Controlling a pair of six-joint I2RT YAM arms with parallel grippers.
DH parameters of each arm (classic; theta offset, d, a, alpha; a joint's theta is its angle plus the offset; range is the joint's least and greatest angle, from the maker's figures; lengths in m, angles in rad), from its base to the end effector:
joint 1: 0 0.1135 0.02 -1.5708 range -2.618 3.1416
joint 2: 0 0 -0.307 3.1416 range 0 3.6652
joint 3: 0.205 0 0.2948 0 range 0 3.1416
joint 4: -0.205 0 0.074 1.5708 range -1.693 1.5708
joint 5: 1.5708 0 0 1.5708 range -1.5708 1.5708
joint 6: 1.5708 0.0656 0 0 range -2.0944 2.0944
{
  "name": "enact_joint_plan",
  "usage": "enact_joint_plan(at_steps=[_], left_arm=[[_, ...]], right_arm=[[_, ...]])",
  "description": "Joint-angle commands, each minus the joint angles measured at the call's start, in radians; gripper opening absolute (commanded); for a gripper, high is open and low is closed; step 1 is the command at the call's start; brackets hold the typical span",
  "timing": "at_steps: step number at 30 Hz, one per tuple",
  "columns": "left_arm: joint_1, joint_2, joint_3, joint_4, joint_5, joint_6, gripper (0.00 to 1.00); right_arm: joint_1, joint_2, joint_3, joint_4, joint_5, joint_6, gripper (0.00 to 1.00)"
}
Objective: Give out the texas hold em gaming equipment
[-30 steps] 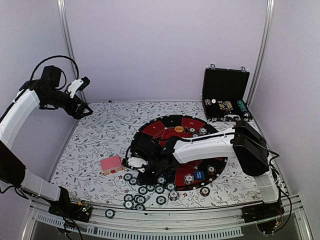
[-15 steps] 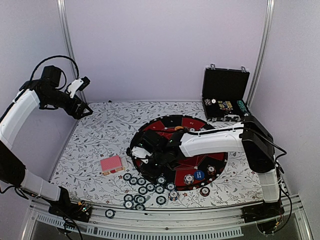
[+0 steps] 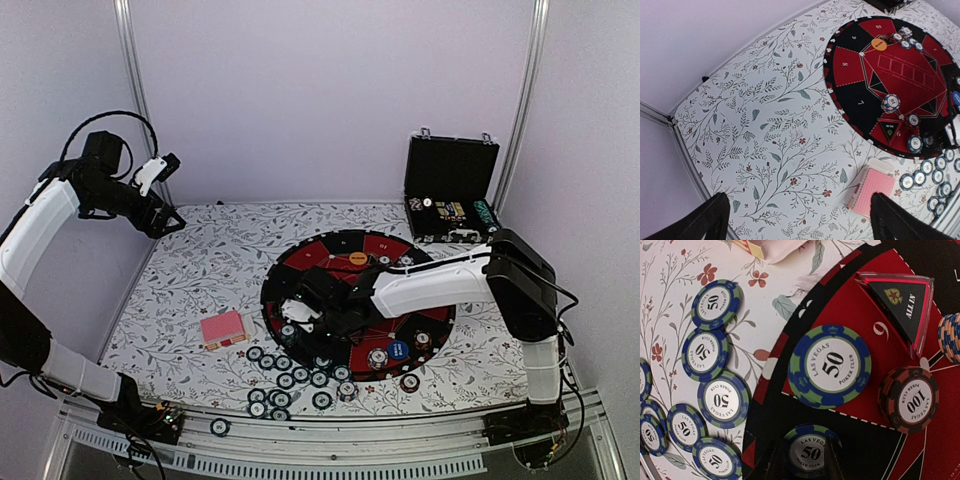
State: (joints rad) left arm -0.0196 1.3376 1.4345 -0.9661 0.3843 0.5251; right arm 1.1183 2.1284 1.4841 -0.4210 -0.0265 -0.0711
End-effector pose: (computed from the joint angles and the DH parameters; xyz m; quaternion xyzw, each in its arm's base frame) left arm 0.3170 -0.0308 0.3969 0.3112 0.8702 -0.0893 0.3715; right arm 0.2244 0.4656 0.1265 -0.5452 0.8001 0.1361 0.2101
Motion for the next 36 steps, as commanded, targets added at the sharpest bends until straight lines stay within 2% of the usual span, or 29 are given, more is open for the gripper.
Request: enact_joint_plan(at_steps=[1, 10, 15, 17, 24, 36], left_arm=[[-0.009, 0.002, 0.020, -0.012, 0.006, 0.004, 1.00], [-0.009, 0.008, 0.025, -0.014, 0.010, 0.002, 1.00], [-0.009, 0.006, 0.015, -0.012, 0.016, 0.007, 1.00], [-0.009, 0.006, 0.007, -0.007, 0.020, 0.007, 1.00], [-0.009, 0.004, -0.035, 0.006, 0.021, 0.003, 1.00], [-0.009, 0.001, -0.032, 0.006, 0.017, 0.006, 1.00]], right_arm=[[-0.023, -0.050, -0.088, -0.017, 0.058, 0.016, 0.26], [-0.028, -0.218, -0.272, -0.013, 0.082, 0.058, 0.17], [-0.029, -0.285, -0.307, -0.032, 0.101, 0.067, 0.17], [-0.028, -0.295, -0.279, -0.035, 0.092, 0.067, 0.21], [-0.029, -0.210, -0.104, -0.004, -0.030, 0.067, 0.38], [0.005, -0.100, -0.107, 0.008, -0.072, 0.066, 0.36]])
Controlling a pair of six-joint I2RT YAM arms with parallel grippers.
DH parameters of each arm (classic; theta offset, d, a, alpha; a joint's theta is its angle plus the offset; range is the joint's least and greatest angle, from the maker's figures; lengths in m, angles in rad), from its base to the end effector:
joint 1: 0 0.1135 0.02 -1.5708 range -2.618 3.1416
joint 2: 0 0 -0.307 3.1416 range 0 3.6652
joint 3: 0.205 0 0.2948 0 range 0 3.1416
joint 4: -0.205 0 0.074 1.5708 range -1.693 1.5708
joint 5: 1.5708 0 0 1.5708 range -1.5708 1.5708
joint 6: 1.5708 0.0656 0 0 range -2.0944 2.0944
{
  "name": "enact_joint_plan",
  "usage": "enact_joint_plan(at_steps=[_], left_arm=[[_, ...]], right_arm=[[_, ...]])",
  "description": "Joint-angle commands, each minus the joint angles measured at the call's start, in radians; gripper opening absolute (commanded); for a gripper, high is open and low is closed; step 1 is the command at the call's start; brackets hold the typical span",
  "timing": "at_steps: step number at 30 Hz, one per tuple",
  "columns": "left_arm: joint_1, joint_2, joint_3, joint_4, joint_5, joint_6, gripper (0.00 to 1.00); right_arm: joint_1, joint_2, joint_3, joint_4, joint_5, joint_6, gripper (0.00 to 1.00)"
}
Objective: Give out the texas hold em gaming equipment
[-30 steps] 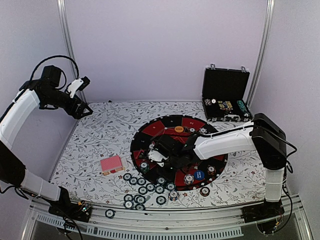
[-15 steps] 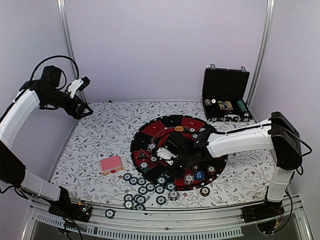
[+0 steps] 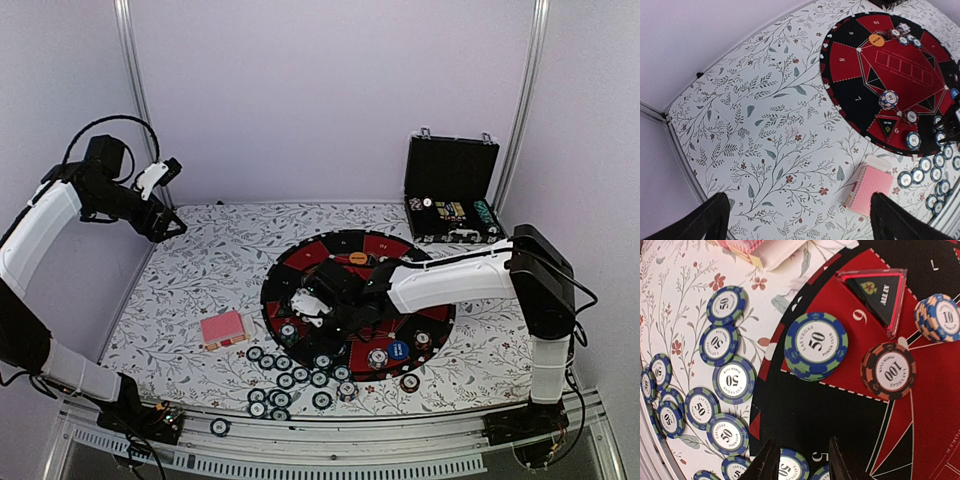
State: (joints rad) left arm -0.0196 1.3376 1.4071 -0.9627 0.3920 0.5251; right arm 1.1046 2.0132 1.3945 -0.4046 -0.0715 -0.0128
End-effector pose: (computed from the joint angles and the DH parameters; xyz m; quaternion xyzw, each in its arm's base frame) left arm 0.3167 -0.0313 0.3872 0.3112 0.8736 -0.0963 0.3616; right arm 0.2178 0.4433 0.1534 -0.5182 0.8107 0.1697 0.2130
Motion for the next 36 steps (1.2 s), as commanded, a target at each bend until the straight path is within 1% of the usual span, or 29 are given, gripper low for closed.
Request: enact_joint_plan(at_steps=[1, 5, 7, 9, 14, 19, 22, 25, 31, 36], left_arm=[[-0.009, 0.003, -0.004, 0.003, 0.010, 0.005, 1.00], [-0.009, 0.005, 0.004, 0.004, 0.010, 0.006, 1.00], [-0.009, 0.005, 0.007, 0.002, 0.010, 0.006, 1.00], [-0.009, 0.005, 0.007, 0.002, 0.010, 0.005, 1.00], [-0.009, 0.006, 0.011, 0.002, 0.013, 0.003, 1.00], [-0.009, 0.009, 0.013, 0.002, 0.017, 0.000, 1.00], [-0.009, 0.009, 0.013, 0.002, 0.020, -0.002, 1.00], [-0.011, 0.010, 0.015, 0.002, 0.021, -0.005, 1.00], [-0.010, 0.002, 0.013, 0.000, 0.009, 0.000, 1.00], [-0.011, 0.001, 0.008, -0.001, 0.011, -0.001, 1.00]], right_arm=[[0.023, 0.020, -0.020, -0.013, -0.025, 0.008, 0.36], [0.035, 0.032, -0.046, -0.039, 0.005, 0.008, 0.35], [0.035, 0.023, -0.093, -0.043, 0.021, 0.008, 0.33], [0.036, -0.007, -0.145, -0.045, 0.035, 0.008, 0.31], [0.036, -0.109, -0.275, -0.051, 0.066, 0.069, 0.28], [0.034, -0.195, -0.342, -0.065, 0.126, 0.093, 0.26], [0.031, -0.213, -0.313, -0.073, 0.140, 0.093, 0.26], [0.028, -0.198, -0.230, -0.086, 0.138, 0.074, 0.26], [0.019, -0.111, -0.088, -0.090, 0.117, 0.029, 0.27], [-0.008, -0.034, -0.062, -0.058, 0.094, 0.024, 0.28]])
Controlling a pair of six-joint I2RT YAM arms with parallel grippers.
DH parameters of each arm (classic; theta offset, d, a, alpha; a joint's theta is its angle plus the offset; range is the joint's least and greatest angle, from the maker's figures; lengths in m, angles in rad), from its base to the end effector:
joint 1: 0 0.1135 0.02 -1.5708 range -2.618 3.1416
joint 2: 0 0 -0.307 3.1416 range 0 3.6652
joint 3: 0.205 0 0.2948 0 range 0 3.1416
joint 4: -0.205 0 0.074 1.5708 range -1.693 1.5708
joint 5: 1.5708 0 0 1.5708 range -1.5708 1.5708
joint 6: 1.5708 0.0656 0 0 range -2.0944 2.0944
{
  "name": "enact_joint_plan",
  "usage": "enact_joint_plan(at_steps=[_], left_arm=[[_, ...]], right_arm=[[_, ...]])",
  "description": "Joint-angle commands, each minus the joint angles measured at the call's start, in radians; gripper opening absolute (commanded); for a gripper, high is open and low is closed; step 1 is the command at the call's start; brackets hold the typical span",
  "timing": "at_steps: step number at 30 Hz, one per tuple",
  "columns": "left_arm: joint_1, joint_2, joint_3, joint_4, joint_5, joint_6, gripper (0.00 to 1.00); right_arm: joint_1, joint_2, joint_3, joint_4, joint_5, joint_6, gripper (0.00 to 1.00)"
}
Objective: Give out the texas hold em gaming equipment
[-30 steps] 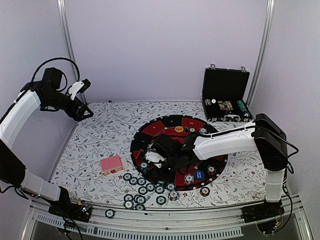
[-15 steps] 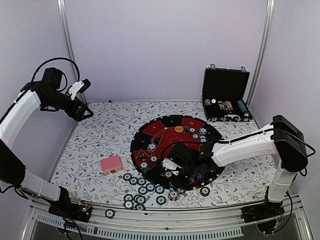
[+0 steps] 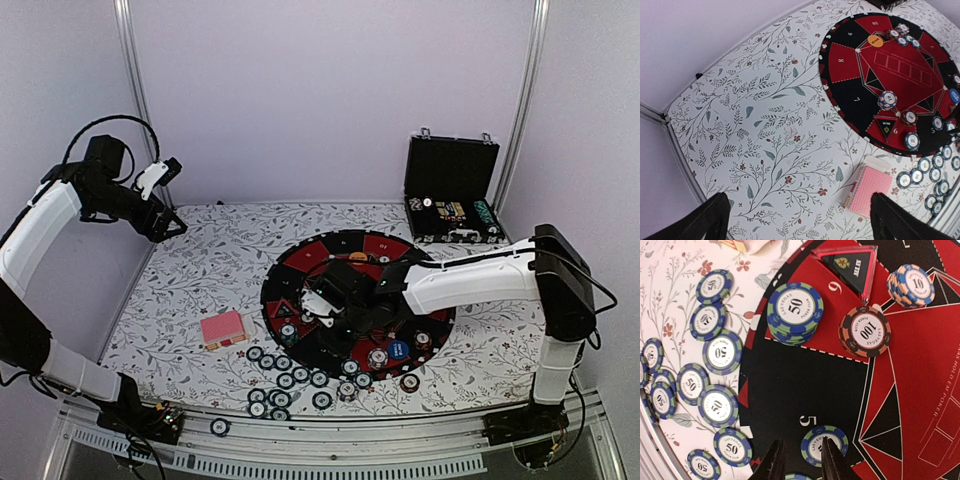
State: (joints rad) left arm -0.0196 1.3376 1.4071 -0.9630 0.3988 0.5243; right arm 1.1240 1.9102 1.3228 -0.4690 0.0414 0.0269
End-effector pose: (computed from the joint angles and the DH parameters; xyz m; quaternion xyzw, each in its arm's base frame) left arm 0.3165 -0.0317 0.3873 0.3117 0.8729 -0.0996 0.3620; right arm 0.2031 0.4176 0.1715 -0.4997 0.8278 0.1216 0.2243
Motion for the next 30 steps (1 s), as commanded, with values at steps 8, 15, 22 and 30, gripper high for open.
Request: enact_joint_plan(at_steps=[8, 15, 22, 30], left_arm=[[-0.011, 0.006, 0.013, 0.001, 0.007, -0.003, 1.00], [-0.010, 0.005, 0.013, 0.001, 0.003, 0.002, 1.00], [-0.011, 0.005, 0.008, 0.004, 0.012, 0.002, 1.00], [-0.022, 0.003, -0.090, 0.021, 0.034, 0.024, 1.00]], right_arm=[[-0.052, 0.090, -0.034, 0.045, -0.030, -0.012, 0.27], [-0.051, -0.009, -0.170, 0.037, -0.024, 0.024, 0.22], [-0.052, -0.111, -0.192, 0.004, -0.001, 0.046, 0.22], [-0.052, -0.069, 0.009, -0.019, -0.018, 0.025, 0.32]])
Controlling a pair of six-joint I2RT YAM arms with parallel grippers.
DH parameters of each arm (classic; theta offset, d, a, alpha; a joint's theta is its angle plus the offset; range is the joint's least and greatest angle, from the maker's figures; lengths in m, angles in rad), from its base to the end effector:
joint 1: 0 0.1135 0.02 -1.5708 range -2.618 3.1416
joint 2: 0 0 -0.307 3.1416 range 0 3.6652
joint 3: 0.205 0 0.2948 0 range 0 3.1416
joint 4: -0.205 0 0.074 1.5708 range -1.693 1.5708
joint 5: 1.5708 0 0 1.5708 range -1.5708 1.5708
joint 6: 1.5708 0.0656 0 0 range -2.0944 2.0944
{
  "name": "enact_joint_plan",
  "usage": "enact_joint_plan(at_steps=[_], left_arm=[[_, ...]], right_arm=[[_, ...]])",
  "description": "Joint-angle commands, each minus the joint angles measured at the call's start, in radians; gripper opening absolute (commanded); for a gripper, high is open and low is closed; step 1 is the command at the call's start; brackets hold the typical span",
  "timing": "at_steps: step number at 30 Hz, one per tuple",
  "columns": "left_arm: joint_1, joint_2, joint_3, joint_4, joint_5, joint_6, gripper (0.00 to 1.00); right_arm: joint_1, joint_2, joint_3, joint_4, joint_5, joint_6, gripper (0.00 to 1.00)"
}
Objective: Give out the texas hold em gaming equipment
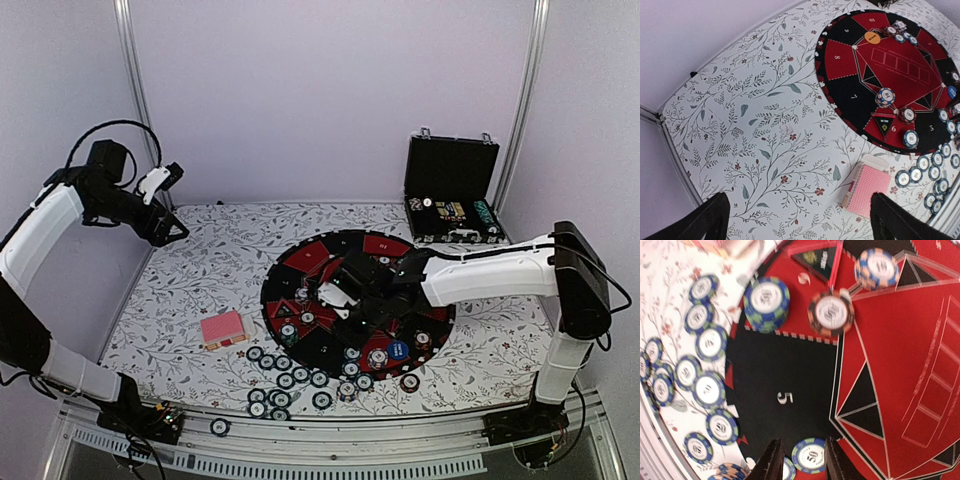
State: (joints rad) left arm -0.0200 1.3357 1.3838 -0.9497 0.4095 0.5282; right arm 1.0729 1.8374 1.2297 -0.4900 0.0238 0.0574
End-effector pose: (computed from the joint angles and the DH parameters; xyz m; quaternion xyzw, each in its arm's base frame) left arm 0.3165 -0.0325 0.3806 0.3146 0.8722 -0.1051 0.3595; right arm 0.2095 0.3821 0.1699 -0.4702 0.8508 0.1157 0.2041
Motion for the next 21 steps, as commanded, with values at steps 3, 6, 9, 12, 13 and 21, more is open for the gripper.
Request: enact_joint_plan(at_steps=[3, 6, 9, 12, 13, 21], left_arm=[[-0.073, 0.022, -0.129, 0.018, 0.020, 0.011, 1.00], [-0.127, 0.031, -0.208, 0.076, -0.002, -0.002, 1.00], [-0.172, 0.052, -0.246, 0.103, -0.002, -0.015, 1.00], [-0.208, 0.070, -0.287, 0.127, -0.014, -0.030, 1.00], [-0.221, 0.073, -0.306, 0.134, -0.014, -0.032, 1.00], [-0.332, 0.048, -0.478, 0.220, -0.079, -0.066, 1.00]], right_arm=[[0.000, 0.001, 0.148, 0.003, -0.005, -0.002, 0.43], [-0.002, -0.016, 0.166, 0.012, -0.003, 0.015, 0.55], [-0.007, -0.034, 0.173, 0.018, -0.010, 0.038, 0.61], [-0.027, -0.047, 0.172, 0.023, -0.013, 0.064, 0.64], [-0.034, -0.051, 0.172, 0.027, -0.038, 0.075, 0.65], [-0.095, -0.100, 0.147, 0.068, -0.091, 0.140, 0.69]])
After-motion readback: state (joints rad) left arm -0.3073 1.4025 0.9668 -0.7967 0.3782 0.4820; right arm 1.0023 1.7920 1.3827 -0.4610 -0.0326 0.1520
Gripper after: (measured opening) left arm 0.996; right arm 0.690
